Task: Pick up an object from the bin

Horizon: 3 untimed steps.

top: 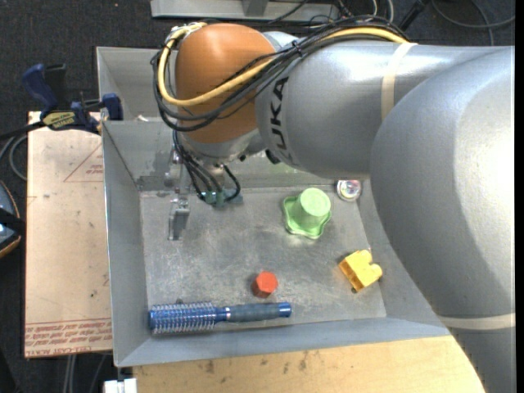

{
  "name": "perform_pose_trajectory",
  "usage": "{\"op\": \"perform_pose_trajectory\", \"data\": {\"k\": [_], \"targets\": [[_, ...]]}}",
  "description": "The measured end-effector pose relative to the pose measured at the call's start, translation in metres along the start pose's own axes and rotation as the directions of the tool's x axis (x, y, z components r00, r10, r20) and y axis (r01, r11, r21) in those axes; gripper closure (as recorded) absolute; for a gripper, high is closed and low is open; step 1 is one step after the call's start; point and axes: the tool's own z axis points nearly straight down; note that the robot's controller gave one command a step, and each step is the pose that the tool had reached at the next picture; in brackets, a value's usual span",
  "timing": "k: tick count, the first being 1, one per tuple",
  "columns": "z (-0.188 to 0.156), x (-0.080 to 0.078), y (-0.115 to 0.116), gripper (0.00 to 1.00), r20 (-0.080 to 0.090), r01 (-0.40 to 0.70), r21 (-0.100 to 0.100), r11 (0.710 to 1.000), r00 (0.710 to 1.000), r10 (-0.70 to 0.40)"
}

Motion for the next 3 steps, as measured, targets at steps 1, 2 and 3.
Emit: {"op": "perform_pose_trajectory", "data": {"k": [1, 2, 3], "targets": [[0.038, 0.103, -0.049, 0.0, 0.001, 0.307, 0.003, 0.952, 0.952, -0.307], [0.099, 0.13, -0.057, 0.0, 0.03, 0.56, 0.01, 0.828, 0.828, -0.56], [0.102, 0.135, -0.059, 1.0, 0.01, 0.558, 0.005, 0.83, 0.83, -0.558]]}}
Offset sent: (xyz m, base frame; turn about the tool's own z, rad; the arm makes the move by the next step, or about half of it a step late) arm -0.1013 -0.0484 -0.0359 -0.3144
